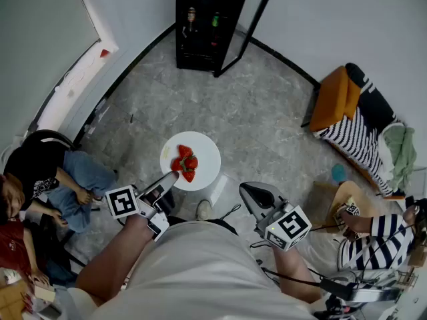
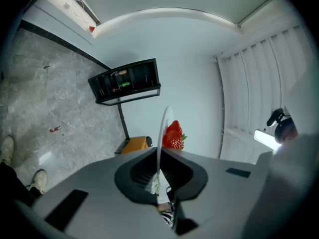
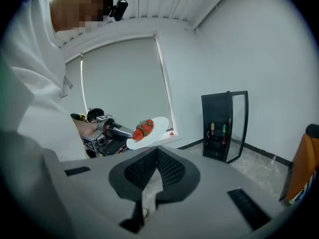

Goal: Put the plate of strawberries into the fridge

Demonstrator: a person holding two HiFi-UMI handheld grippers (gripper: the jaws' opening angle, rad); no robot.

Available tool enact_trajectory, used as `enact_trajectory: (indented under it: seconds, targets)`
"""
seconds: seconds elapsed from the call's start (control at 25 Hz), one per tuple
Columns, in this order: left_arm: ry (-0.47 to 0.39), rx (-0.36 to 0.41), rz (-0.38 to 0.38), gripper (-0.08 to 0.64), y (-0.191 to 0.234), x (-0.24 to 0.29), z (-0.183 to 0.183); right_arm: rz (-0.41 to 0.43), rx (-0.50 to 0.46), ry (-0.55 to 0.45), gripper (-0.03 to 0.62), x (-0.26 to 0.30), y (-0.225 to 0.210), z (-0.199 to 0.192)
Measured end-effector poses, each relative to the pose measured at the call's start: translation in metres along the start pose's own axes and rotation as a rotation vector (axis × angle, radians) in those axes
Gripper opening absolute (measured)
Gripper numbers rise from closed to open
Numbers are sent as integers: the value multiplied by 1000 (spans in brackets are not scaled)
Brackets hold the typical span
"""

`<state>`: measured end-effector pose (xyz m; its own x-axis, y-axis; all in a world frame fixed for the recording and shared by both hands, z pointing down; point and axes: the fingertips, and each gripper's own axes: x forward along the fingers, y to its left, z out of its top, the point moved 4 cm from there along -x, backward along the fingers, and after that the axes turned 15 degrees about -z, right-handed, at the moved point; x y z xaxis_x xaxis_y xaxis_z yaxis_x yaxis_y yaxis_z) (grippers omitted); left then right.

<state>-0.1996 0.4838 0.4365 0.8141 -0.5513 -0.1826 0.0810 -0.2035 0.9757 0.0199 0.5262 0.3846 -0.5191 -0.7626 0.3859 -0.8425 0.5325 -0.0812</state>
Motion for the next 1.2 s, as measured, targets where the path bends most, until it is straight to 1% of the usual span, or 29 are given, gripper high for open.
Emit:
enact_trajectory:
  seconds: [0.12, 0.24, 0.44, 0.6, 0.72, 0.76, 0.8, 0.84, 0.92, 1.0, 1.08, 1.12, 1.2]
  targets:
    - [-31, -19, -20, 23, 0, 0, -2, 9, -17, 1, 17, -1, 0, -2]
    - [-52, -26, -20, 23, 3, 12, -10, 17, -16, -3, 15, -5, -15, -7]
    - [-75, -25, 11, 23, 8, 52, -25, 43, -5, -9, 17, -13, -64, -15]
    - [-79, -26, 30, 23, 14, 57, -18, 93, 20, -64, 18, -3, -69, -8]
    - [-84, -26, 37, 23, 22, 65, -1, 92, 42, -114, 24, 12, -76, 3]
    - [-84, -25, 38, 23, 27, 70, 7, 87, 44, -124, 47, 19, -80, 6]
    - [-84, -24, 37, 23, 32, 75, 16, 81, 37, -130, 121, 28, -86, 10]
    - [-84, -24, 32, 23, 37, 82, 28, 73, 24, -131, 149, 39, -91, 14]
    - [-85, -36, 7, 23, 44, 97, 55, 58, 6, -123, 149, 63, -99, 25]
    - [-91, -66, -22, 23, 48, 115, 80, 46, 4, -96, 149, 84, -108, 39]
    - [-88, -94, -28, 23, 51, 135, 93, 37, -14, -65, 149, 97, -122, 52]
    - [-70, -76, -15, 23, 55, 143, 101, 31, -31, -60, 149, 104, -131, 59]
    - [-19, -1, 25, 23, 66, 156, 125, 17, -59, -71, 147, 123, -148, 75]
